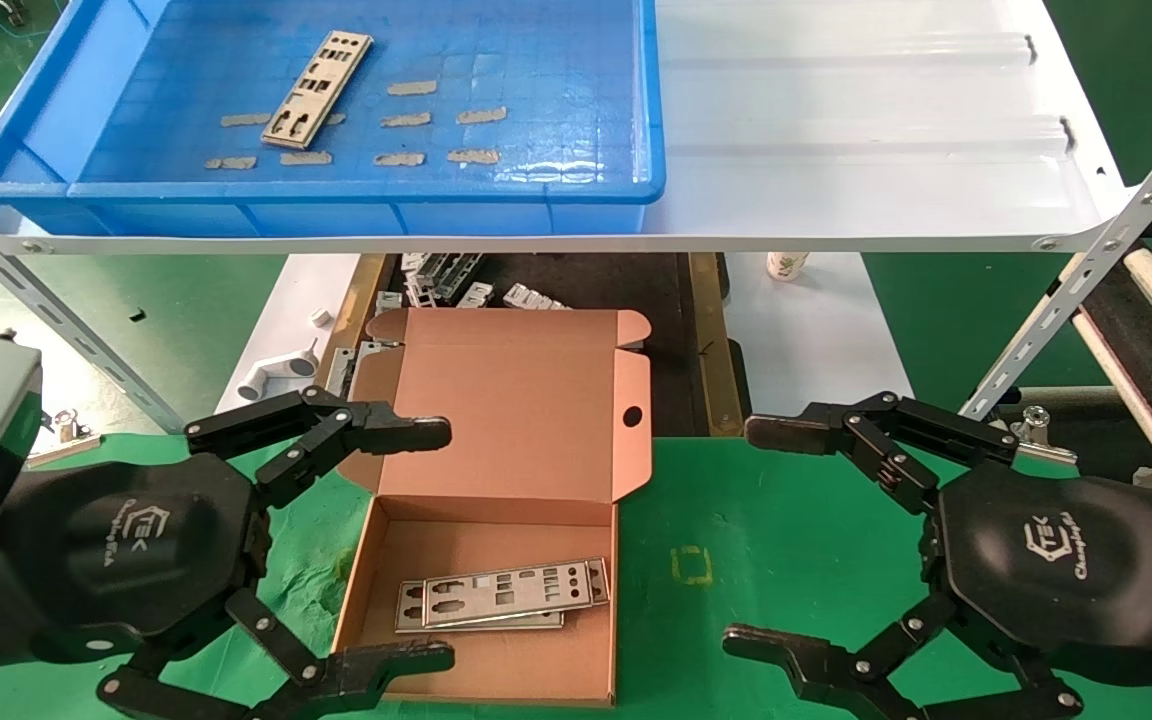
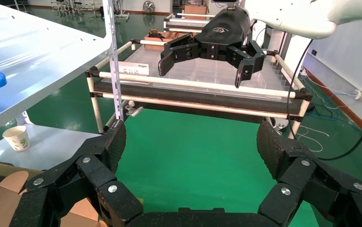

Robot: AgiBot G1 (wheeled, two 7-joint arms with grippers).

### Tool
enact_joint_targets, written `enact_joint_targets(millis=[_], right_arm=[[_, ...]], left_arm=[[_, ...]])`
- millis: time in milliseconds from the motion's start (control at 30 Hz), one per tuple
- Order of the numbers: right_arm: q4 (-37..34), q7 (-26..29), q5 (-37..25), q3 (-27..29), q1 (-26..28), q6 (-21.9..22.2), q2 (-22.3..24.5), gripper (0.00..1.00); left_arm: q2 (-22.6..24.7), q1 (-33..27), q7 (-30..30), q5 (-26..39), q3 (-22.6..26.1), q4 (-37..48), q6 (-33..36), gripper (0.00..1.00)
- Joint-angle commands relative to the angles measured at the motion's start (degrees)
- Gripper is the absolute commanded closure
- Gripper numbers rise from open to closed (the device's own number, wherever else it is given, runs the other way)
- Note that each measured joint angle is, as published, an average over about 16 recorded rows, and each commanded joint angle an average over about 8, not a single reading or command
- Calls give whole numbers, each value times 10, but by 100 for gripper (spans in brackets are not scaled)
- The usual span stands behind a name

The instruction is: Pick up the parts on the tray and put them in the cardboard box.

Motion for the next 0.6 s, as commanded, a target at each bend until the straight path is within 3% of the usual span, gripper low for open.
enact_joint_targets(millis=[33, 600], right_arm=[[0, 0, 0, 0, 0, 0, 0, 0], [0, 0, 0, 0, 0, 0, 0, 0]], left_arm=[[0, 0, 0, 0, 0, 0, 0, 0], [0, 0, 0, 0, 0, 0, 0, 0]])
